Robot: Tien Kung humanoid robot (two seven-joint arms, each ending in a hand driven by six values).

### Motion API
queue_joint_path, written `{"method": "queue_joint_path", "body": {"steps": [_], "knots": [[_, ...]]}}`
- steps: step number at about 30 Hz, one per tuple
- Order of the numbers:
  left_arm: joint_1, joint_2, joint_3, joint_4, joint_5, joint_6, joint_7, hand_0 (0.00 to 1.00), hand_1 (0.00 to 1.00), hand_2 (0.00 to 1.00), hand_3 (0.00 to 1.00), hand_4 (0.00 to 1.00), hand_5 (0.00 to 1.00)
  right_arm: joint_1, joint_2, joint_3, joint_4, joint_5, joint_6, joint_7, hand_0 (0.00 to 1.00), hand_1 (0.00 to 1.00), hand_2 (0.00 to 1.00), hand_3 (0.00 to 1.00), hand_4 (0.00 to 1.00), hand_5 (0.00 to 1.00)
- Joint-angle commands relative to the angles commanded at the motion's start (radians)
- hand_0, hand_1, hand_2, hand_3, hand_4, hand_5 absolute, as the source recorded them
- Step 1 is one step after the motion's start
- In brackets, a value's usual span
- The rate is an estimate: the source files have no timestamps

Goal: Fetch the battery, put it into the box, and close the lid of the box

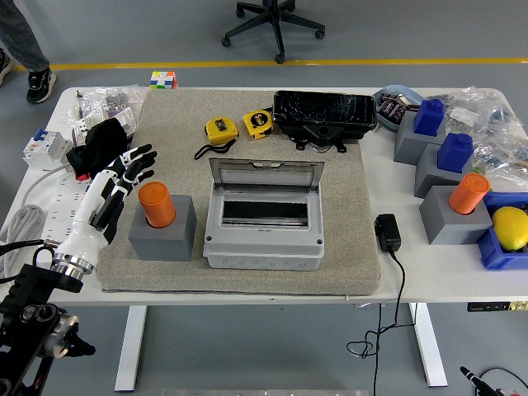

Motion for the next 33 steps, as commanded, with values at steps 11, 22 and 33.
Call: {"method": "queue_joint_path", "body": {"steps": [11, 22, 33], "knots": [[-0.016, -0.011, 0.028, 0.031, -0.01, 0.022, -0.019, 0.783, 0.855, 0.831, 0.833, 0.998, 0.721, -0.002, 0.002, -0.002, 0.0, 0.001, 0.001, 0.0, 0.854, 0.786, 0.767, 0.836, 0.998, 0.998], [-0.017, -0.019, 0.041, 0.068, -0.017, 0.035, -0.03, 0.765, 0.84, 0.798, 0.813, 0.998, 0.711, -0.002, 0.001, -0.011, 0.0, 0.01, 0.0, 0.001, 0.854, 0.786, 0.767, 0.836, 0.998, 0.998], [-0.017, -0.016, 0.047, 0.06, 0.041, 0.042, -0.025, 0.726, 0.812, 0.789, 0.813, 0.998, 0.463, -0.003, 0.001, -0.008, 0.0, 0.008, 0.0, 0.001, 0.854, 0.785, 0.768, 0.836, 0.998, 0.998]]}}
